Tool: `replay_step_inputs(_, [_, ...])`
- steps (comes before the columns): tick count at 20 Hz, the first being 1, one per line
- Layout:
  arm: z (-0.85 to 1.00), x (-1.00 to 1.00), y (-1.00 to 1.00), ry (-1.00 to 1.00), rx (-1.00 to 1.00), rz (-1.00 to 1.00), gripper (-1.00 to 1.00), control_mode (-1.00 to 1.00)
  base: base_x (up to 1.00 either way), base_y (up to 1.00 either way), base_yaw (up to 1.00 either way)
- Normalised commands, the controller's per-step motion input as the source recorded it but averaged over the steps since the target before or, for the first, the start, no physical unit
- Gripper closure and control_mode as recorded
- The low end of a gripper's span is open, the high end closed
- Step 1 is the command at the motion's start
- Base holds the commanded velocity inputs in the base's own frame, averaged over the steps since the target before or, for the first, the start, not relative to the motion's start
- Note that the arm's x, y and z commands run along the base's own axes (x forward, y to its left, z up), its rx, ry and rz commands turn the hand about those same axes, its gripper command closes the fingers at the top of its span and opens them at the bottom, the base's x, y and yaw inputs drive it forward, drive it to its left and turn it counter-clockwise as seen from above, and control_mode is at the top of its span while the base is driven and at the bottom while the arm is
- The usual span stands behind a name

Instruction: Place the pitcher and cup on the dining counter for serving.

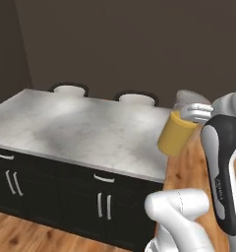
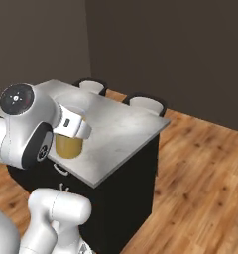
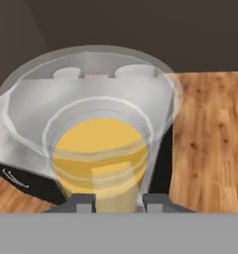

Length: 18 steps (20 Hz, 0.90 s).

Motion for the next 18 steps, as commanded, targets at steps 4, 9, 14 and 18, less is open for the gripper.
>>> replay_step_inputs(4, [0.00,0.00,0.00,0.00,0.00,0.00,1.00,1.00,1.00,-0.16,0.11])
replay_step_inputs(9, [-0.17,0.45,0.00,0.00,-0.01,0.16,1.00,-1.00,0.35,-0.03,0.07])
replay_step_inputs(14, [-0.47,0.85,0.33,0.00,-0.07,0.33,1.00,-1.00,0.00,0.00,0.00])
replay_step_inputs(18, [-0.55,1.00,0.63,0.01,-0.11,0.27,1.00,-1.00,0.00,0.00,0.00])
